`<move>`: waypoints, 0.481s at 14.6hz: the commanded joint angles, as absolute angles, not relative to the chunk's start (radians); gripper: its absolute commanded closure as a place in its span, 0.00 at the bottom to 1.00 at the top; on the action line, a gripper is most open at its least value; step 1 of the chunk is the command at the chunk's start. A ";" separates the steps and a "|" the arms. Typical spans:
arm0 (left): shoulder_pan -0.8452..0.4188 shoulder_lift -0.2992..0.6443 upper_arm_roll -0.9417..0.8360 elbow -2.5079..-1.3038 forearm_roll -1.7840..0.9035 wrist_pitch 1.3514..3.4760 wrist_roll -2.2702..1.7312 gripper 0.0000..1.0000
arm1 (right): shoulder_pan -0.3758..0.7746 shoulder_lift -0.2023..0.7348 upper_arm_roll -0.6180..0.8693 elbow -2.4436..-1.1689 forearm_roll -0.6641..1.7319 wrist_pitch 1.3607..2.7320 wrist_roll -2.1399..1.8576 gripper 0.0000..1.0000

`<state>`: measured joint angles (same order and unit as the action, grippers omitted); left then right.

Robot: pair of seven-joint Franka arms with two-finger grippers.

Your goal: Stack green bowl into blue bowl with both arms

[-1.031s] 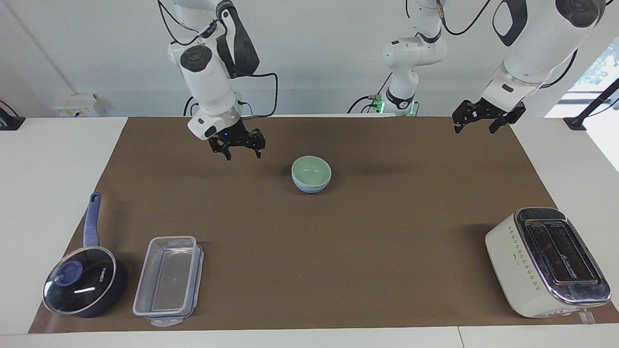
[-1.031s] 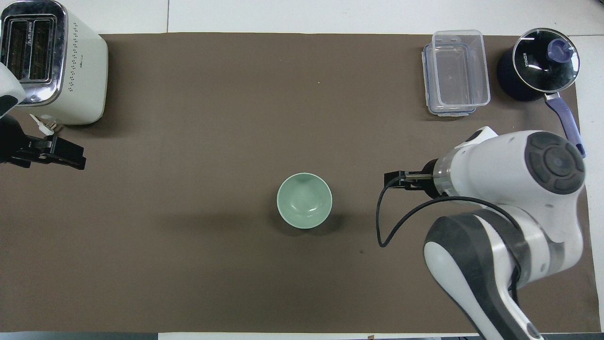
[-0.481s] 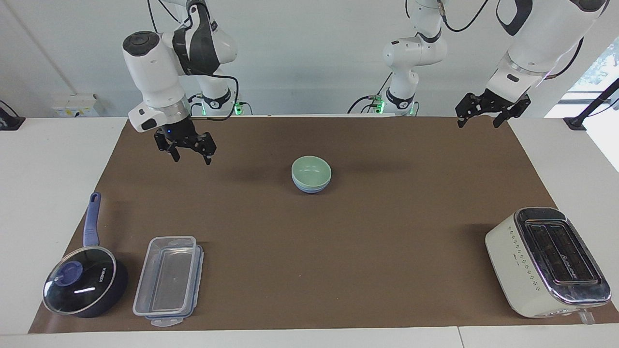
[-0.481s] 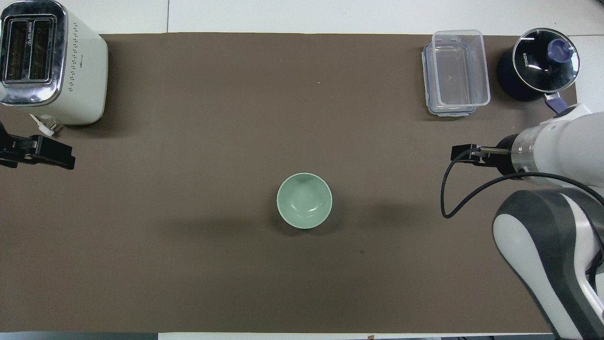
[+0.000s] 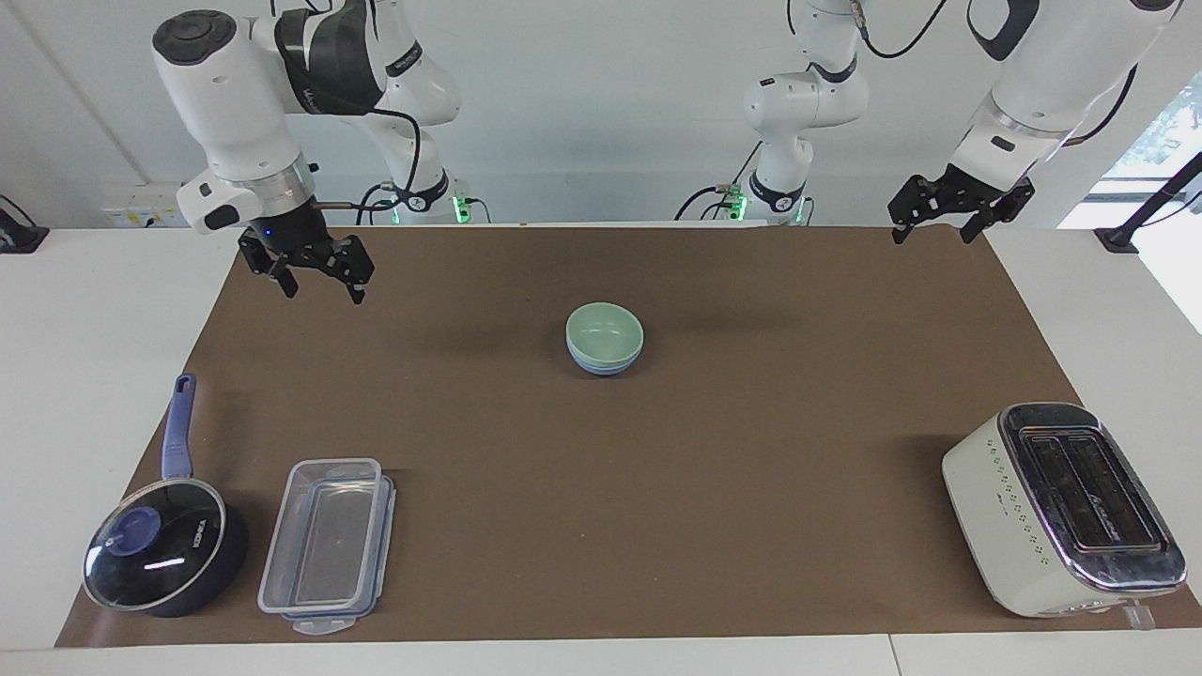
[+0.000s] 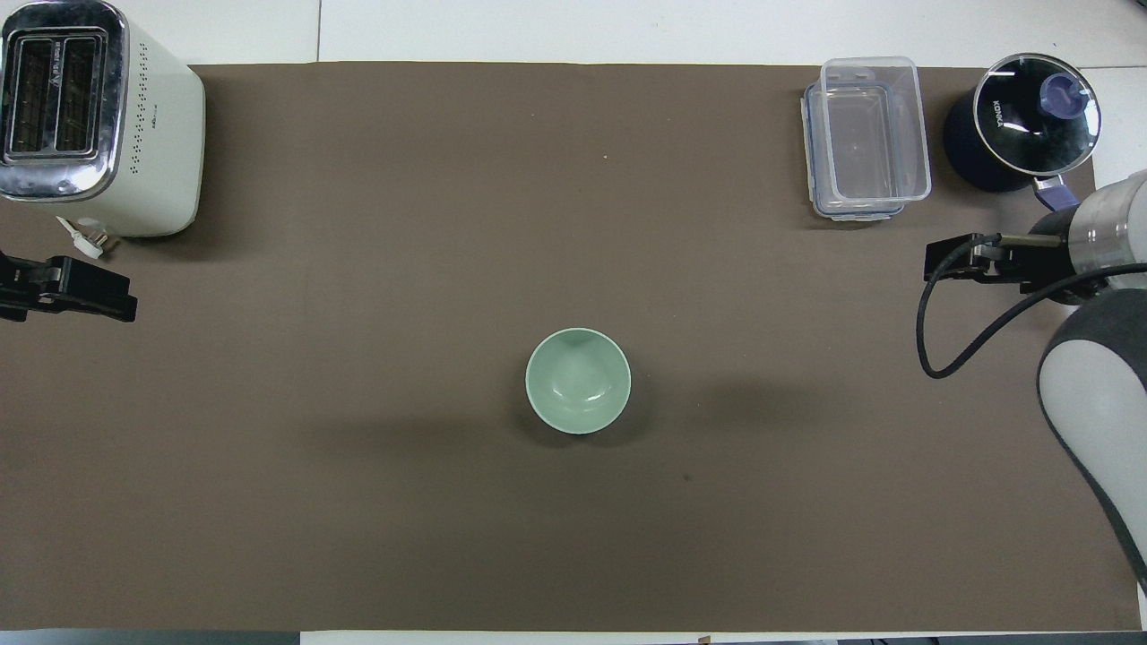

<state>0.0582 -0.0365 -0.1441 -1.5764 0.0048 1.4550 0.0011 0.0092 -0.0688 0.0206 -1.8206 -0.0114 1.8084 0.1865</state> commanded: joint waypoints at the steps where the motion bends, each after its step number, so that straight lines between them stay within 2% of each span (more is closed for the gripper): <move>1: 0.038 -0.060 -0.120 -1.605 -0.017 1.477 -0.011 0.00 | -0.011 -0.009 0.028 -1.689 -0.035 1.705 0.161 0.00; 3: 0.051 -0.060 -0.121 -1.605 -0.017 1.474 -0.003 0.00 | -0.018 0.012 0.028 -1.648 -0.037 1.649 0.144 0.00; 7: 0.051 -0.060 -0.121 -1.603 -0.017 1.476 -0.003 0.00 | -0.035 0.000 0.028 -1.663 -0.035 1.652 0.129 0.00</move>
<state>0.0582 -0.0365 -0.1349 -1.5764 0.0010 1.4571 0.0002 -0.0164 -0.0119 0.0168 -1.6848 -0.0243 1.6708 0.1615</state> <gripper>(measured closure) 0.000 0.000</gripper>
